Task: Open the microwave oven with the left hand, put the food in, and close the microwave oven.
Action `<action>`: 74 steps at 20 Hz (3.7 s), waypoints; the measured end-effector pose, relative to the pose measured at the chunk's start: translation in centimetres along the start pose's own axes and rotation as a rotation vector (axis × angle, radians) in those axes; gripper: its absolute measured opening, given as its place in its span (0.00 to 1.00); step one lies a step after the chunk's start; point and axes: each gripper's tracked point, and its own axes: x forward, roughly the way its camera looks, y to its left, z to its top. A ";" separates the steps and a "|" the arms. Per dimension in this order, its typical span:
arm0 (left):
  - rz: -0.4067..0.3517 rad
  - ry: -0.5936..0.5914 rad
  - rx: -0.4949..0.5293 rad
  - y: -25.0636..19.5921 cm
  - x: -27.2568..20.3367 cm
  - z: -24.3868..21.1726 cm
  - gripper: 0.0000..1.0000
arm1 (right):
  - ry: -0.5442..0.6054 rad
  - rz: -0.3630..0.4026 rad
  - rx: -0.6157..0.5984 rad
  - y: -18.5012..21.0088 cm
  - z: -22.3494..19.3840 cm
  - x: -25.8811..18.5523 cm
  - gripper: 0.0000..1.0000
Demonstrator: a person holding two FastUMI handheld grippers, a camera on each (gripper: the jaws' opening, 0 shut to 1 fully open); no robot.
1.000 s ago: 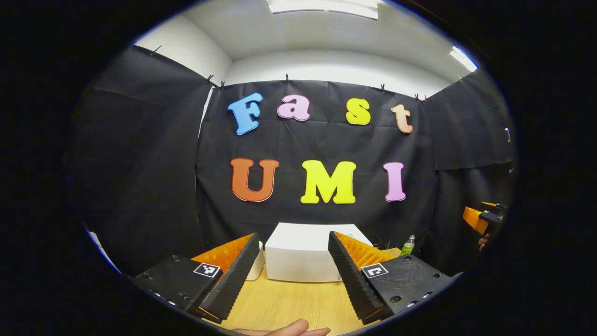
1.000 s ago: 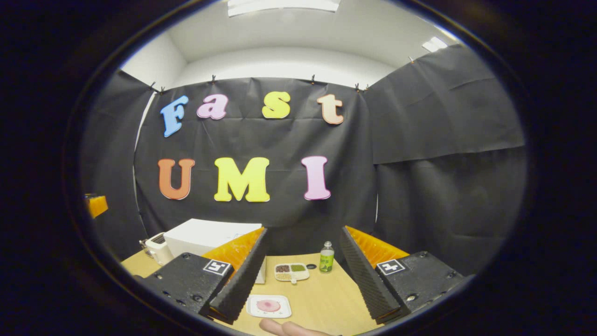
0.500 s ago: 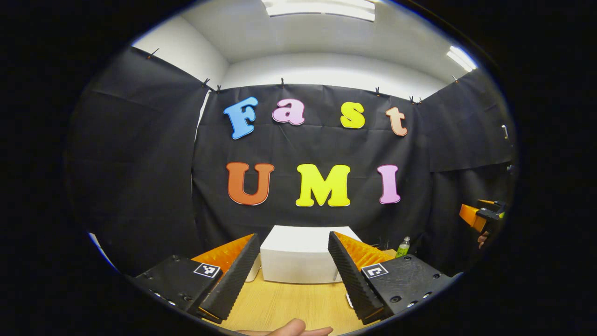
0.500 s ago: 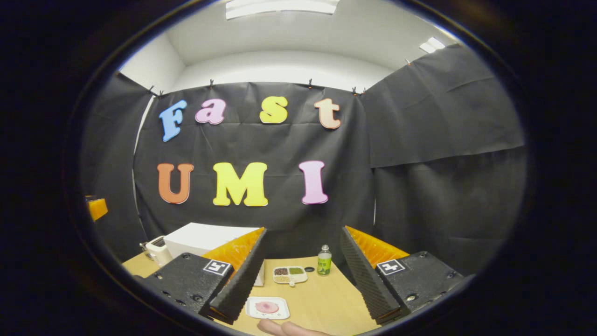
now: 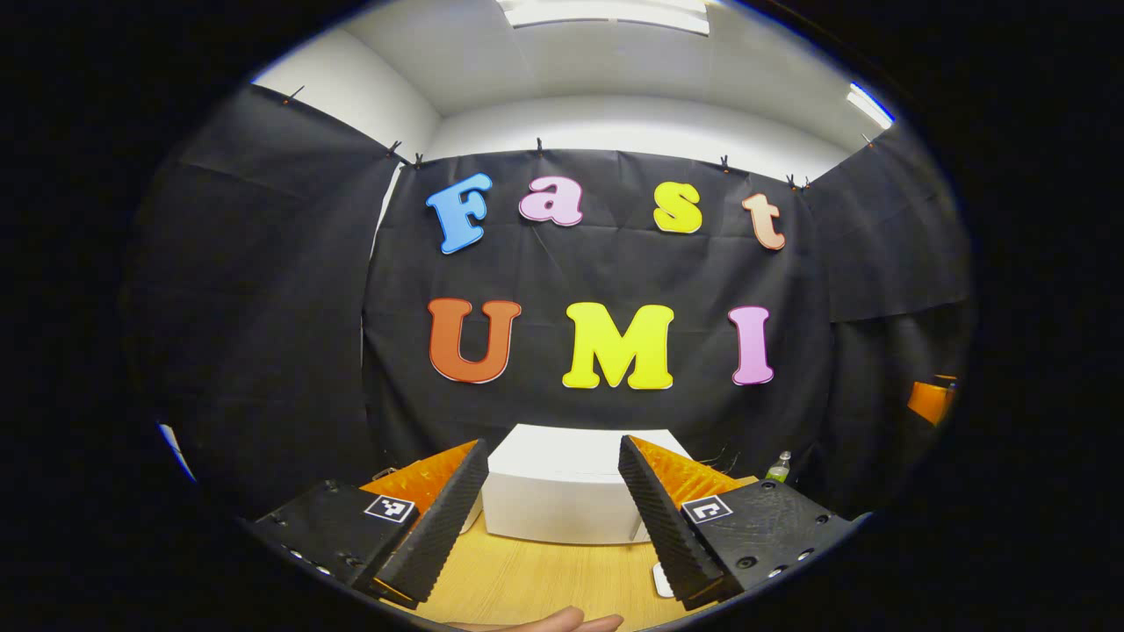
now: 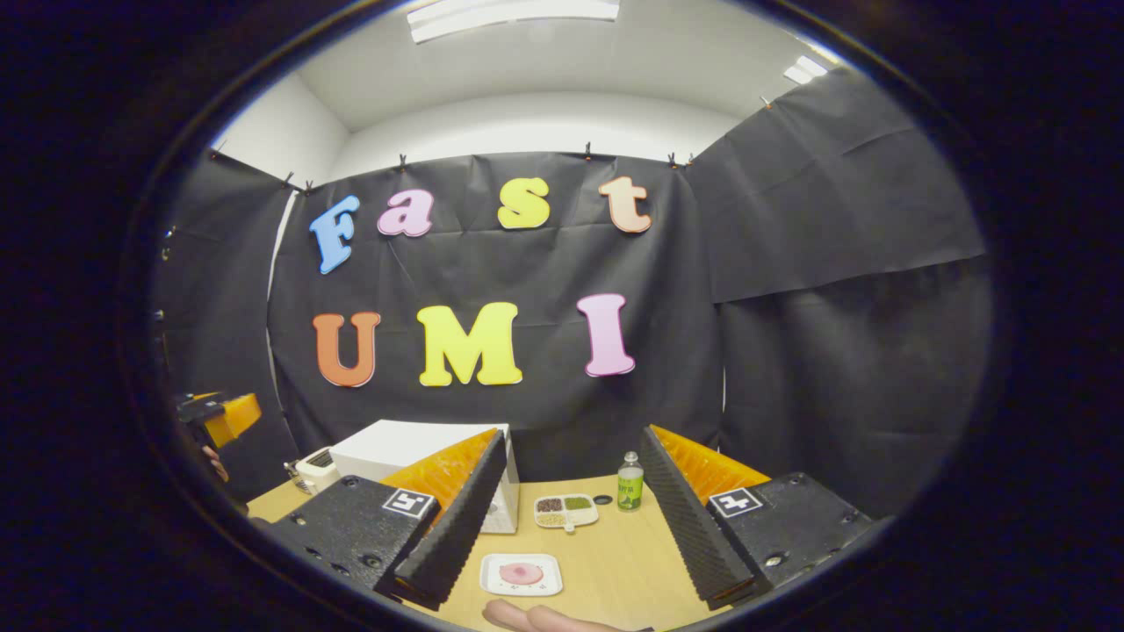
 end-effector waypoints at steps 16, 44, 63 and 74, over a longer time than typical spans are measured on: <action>-0.142 0.186 -0.085 -13.5 17.2 -21.6 0.95 | -0.128 -0.054 0.005 -5.3 -0.7 4.6 0.98; -0.126 0.174 0.033 -15.7 22.2 -30.3 0.05 | -0.218 -0.032 -0.045 -8.6 -2.1 1.0 0.98; -0.152 0.154 0.006 -15.4 20.4 -29.6 0.00 | -0.107 -0.048 -0.024 -10.3 -5.5 2.8 0.98; -0.365 0.138 0.032 -9.7 8.6 -29.0 0.00 | -0.033 -0.019 -0.023 -7.6 -7.9 0.7 0.99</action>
